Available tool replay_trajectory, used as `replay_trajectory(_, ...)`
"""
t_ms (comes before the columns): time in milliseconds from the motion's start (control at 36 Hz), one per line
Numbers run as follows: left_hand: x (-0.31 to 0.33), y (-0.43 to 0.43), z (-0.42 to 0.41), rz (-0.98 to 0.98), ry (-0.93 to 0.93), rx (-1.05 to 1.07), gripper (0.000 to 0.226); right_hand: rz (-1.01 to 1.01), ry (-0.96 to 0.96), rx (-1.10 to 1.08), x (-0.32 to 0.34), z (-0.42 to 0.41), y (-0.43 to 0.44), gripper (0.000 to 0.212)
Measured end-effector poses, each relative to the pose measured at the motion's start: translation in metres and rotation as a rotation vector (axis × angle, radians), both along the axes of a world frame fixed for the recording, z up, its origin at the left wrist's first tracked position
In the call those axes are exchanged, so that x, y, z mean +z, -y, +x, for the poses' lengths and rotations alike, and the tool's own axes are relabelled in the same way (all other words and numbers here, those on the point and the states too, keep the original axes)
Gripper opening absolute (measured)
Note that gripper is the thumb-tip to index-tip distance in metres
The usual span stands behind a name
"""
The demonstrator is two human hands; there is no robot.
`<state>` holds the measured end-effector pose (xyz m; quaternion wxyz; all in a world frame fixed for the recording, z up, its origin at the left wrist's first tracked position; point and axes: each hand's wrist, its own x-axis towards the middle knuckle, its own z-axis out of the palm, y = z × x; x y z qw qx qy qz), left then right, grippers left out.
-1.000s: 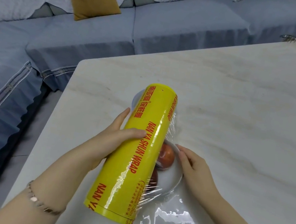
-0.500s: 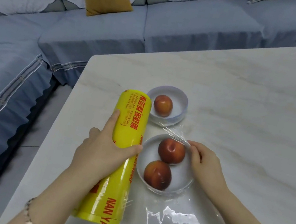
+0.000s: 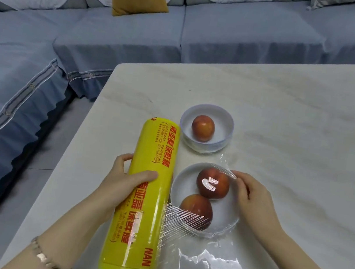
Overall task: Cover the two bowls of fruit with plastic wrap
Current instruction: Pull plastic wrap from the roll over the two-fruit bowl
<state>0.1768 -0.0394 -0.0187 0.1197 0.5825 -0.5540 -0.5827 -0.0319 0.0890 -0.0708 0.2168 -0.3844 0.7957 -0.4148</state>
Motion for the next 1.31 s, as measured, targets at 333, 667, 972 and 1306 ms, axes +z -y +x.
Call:
replay_trajectory(333,-0.012,-0.017,-0.001,-0.306,0.439,-0.092,0.107,0.038,-0.104,0.072,0.008,-0.035,-0.003,0.027)
replay_trajectory(667,-0.017,-0.011,-0.016,-0.411,0.466,-0.167,0.094,0.297,-0.048,0.129,0.026,-0.049,0.008,0.031)
replay_trajectory(972,-0.023,0.004,-0.018,-0.303,0.307,-0.166,0.103,0.073,-0.371,0.594,0.061,0.024,0.099,0.043)
replay_trajectory(1306,-0.026,0.002,-0.014,-0.318,0.354,-0.181,0.101,0.408,-0.213,0.603,0.028,0.027,0.126,0.043)
